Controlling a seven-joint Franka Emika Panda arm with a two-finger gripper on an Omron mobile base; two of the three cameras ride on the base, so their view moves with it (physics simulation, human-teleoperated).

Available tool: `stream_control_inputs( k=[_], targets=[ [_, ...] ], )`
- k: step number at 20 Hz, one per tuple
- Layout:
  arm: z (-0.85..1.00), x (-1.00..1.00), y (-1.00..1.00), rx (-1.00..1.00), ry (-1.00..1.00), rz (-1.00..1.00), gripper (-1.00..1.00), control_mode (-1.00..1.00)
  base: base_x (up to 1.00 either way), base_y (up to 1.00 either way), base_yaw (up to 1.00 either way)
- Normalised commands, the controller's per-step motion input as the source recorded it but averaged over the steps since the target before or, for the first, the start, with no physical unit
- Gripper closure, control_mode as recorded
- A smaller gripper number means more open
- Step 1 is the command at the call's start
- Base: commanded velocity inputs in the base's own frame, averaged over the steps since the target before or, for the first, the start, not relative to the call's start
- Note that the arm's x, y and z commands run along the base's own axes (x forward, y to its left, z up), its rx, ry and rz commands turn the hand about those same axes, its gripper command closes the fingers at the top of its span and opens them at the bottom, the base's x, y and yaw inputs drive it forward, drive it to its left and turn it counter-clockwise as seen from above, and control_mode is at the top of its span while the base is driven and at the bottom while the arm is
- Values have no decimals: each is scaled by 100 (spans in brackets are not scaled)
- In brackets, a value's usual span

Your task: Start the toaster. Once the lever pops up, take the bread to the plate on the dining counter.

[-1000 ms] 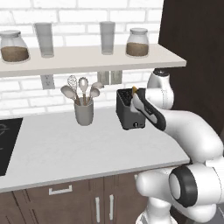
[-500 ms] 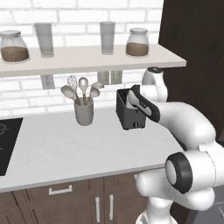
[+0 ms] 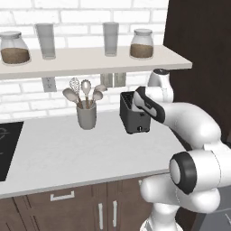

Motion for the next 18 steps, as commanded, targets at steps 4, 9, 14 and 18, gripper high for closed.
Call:
stream_control_inputs(
  k=[4, 9, 14, 18],
  targets=[
    [-9, 17, -6, 0, 0, 2, 100, -100, 0, 0, 0],
    [-3, 31, 0, 0, 0, 3, 100, -100, 0, 0, 0],
    [-13, 25, 0, 0, 0, 2, 100, -100, 0, 0, 0],
    [-12, 14, -4, 0, 0, 3, 100, -100, 0, 0, 0]
  ],
)
